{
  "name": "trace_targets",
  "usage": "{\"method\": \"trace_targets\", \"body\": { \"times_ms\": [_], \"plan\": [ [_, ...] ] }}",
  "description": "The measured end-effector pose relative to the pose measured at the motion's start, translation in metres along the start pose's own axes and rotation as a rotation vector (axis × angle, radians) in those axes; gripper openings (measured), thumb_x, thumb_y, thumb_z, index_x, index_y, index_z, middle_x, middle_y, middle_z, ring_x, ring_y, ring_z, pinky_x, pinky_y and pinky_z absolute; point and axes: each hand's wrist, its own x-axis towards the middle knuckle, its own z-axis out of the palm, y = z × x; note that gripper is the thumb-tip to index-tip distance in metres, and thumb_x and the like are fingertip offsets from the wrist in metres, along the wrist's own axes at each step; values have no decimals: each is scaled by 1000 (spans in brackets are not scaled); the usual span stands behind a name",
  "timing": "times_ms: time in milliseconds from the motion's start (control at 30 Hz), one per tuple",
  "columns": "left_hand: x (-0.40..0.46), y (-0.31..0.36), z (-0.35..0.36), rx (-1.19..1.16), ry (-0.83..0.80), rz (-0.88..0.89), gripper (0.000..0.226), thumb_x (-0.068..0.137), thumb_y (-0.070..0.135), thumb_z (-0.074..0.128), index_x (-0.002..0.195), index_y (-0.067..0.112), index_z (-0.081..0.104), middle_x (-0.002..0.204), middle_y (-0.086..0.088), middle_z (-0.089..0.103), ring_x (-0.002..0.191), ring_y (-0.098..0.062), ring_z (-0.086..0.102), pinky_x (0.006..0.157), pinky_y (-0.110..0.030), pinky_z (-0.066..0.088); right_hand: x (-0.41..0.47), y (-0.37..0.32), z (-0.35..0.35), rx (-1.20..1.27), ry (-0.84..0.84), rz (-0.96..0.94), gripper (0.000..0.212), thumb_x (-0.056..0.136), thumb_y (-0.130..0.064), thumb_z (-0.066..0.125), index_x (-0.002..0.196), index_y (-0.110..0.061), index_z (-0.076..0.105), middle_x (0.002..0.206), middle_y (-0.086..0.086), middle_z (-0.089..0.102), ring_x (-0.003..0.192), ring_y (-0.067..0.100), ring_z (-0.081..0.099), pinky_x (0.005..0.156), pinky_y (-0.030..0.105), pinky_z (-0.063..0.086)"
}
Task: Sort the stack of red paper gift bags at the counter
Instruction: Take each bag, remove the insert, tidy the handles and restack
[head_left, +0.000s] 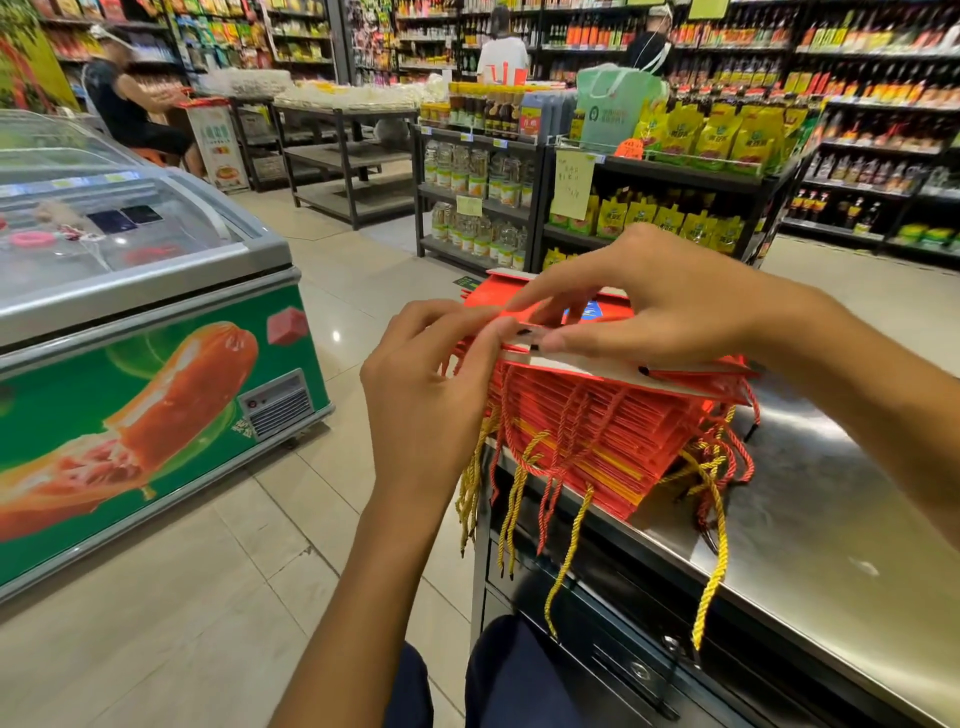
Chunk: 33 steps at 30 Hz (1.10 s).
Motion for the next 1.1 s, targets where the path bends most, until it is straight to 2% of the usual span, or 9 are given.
{"method": "trace_targets", "body": {
  "times_ms": [167,267,400,500,767,867,933,1000,1100],
  "plan": [
    [3,7,7,-29,72,-50,18,94,24,74,109,14,72,104,4,69,97,-4,65,85,-19,53,-5,-2,6,51,89,58,37,94,-31,70,128,-31,56,110,-25,70,102,1,69,87,42,56],
    [2,12,10,53,63,3,14,91,11,75,103,10,67,107,0,64,98,0,59,85,-9,46,-4,-3,11,132,125,53,44,93,-19,63,136,-27,54,109,-35,63,108,-10,66,76,21,53],
    [3,12,10,192,-36,28,10,94,18,70,101,14,76,114,1,63,105,-20,62,85,-32,55,-6,-1,15,147,152,42,55,94,4,62,144,-15,50,116,-2,73,74,-28,57,57,5,38],
    [5,17,11,245,-50,-8,15,95,26,68,99,15,78,114,2,63,106,-18,59,83,-26,49,-5,0,17,178,177,-23,55,96,3,62,147,-11,48,114,5,75,72,-32,53,64,0,39],
    [14,24,16,282,-108,-140,12,90,25,68,94,23,80,113,11,56,114,-11,45,77,-4,32,-2,-2,19,146,215,-47,56,97,-3,65,148,-15,47,110,3,77,73,-22,60,67,2,39],
    [15,23,16,258,-99,-132,11,90,22,68,92,22,79,114,11,58,114,-12,49,80,-9,35,-2,1,19,109,198,-16,57,98,-7,61,150,-25,46,110,-1,77,71,-4,68,60,8,39],
    [12,20,14,197,-105,-120,10,91,22,70,93,21,79,119,9,61,114,-15,55,86,-20,46,-2,4,18,83,196,17,57,98,-2,58,150,-24,46,109,5,77,65,-7,65,56,9,38],
    [10,17,11,122,-131,-126,9,92,22,71,95,23,80,119,10,63,112,-16,60,90,-30,52,-2,4,18,89,186,47,55,98,-2,60,148,-22,49,115,2,75,82,-16,65,63,7,42],
    [11,13,2,89,-167,-139,9,93,24,72,97,26,80,112,12,65,110,-11,60,91,-31,53,-1,1,16,96,125,90,44,96,-22,64,139,-30,61,120,-13,72,111,1,66,89,27,53]
  ]
}}
